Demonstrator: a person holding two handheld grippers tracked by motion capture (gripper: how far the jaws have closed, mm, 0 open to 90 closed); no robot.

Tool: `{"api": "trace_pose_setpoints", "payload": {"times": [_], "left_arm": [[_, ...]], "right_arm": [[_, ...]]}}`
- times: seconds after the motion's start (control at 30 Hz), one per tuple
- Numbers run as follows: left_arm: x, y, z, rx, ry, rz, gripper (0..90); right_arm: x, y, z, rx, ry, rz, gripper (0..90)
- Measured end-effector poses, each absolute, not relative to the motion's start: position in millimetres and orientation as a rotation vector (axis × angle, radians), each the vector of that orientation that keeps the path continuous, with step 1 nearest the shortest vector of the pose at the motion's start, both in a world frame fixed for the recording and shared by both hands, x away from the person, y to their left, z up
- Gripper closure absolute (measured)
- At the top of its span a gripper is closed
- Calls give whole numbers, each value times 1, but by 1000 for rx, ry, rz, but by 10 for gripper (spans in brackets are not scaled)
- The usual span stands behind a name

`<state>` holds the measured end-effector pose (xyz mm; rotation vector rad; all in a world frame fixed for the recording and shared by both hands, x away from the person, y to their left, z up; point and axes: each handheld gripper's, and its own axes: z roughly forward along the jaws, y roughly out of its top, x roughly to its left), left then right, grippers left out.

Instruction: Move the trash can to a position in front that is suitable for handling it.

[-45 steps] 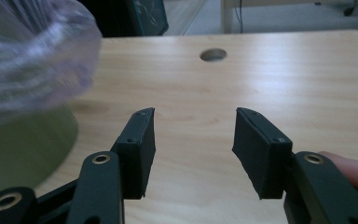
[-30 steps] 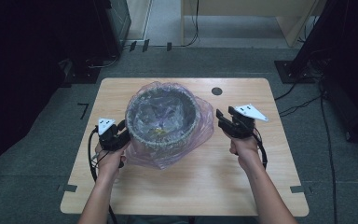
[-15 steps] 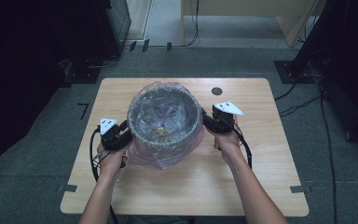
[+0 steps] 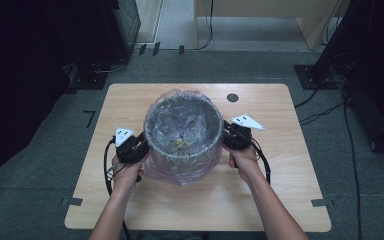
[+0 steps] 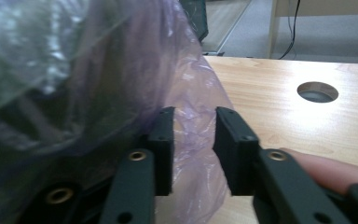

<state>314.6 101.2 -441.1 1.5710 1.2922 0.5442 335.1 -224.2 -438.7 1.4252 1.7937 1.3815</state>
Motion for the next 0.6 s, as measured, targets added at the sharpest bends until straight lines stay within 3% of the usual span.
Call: {"api": "trace_pose_setpoints", "payload": {"times": [0.13,0.6], "left_arm": [[310,92,-441,1574,1281,513,764],[288,60,-441,1601,1233,466,833]], "right_arm": [[322,-234,-439,1415,1789,1384,784],[282,-256,-438,1432,1734,1334,866]]}}
